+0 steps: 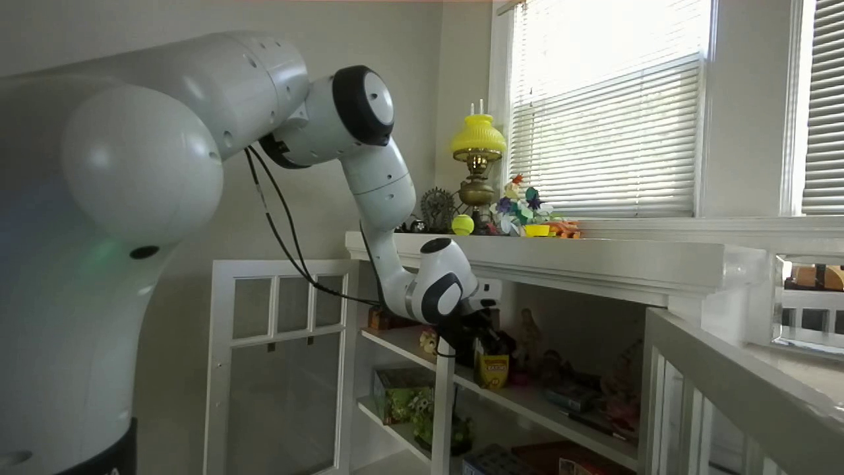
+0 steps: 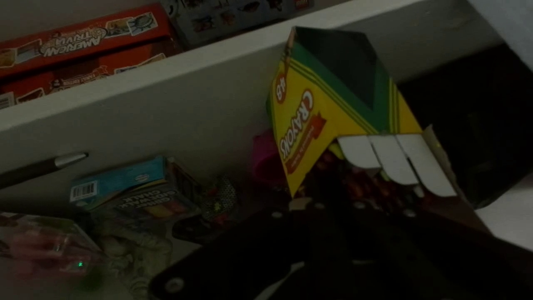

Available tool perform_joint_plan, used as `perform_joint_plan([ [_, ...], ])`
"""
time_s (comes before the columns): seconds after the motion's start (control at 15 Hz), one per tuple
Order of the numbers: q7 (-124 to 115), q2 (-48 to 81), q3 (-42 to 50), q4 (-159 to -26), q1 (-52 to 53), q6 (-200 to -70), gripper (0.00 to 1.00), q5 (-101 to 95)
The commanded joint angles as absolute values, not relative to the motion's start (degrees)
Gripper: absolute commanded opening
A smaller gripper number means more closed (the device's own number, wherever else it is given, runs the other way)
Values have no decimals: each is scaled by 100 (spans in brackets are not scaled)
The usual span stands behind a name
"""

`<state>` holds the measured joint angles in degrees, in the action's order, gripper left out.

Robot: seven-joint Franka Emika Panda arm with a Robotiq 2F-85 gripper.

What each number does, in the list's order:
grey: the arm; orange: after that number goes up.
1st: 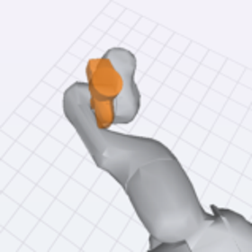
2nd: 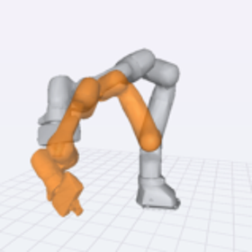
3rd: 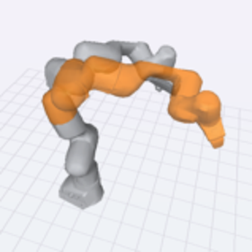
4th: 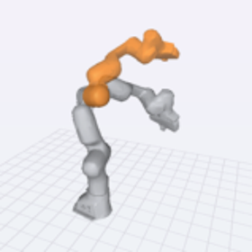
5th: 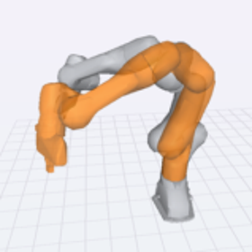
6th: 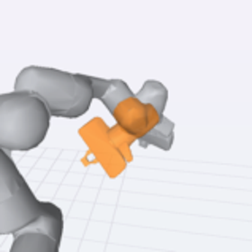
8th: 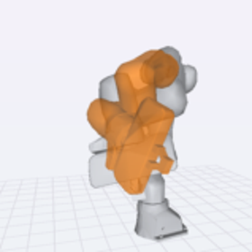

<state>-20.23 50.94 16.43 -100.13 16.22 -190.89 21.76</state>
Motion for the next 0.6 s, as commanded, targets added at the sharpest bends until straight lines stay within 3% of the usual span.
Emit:
perform_joint_plan([
  [0.0, -2003, 5113, 1748, -9926, 1712, -19048, 1, 2164],
  [0.53, -2082, 5108, 2373, -10055, 2298, -19109, 1, 2286],
])
